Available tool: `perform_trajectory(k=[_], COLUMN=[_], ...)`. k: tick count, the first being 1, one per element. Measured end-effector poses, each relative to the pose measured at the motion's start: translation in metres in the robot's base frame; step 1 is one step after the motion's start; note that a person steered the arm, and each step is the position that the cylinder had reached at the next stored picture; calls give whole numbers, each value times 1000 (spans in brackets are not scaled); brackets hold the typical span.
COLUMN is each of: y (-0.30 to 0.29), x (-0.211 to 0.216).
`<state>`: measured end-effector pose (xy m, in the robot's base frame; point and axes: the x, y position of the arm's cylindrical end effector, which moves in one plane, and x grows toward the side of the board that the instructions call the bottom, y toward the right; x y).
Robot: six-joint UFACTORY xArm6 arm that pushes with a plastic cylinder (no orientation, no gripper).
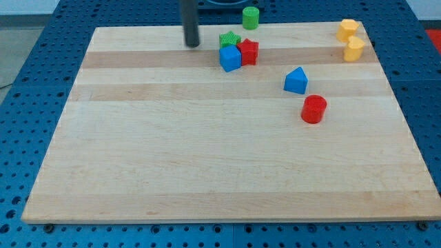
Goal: Move your arm towards the center
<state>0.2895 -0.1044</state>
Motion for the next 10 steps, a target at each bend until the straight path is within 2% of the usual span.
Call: perform_trajectory(k=[1, 3, 4, 5, 9, 10], y=[-26, -26, 8, 110, 105, 66], x=[97, 100, 100, 95, 95, 75])
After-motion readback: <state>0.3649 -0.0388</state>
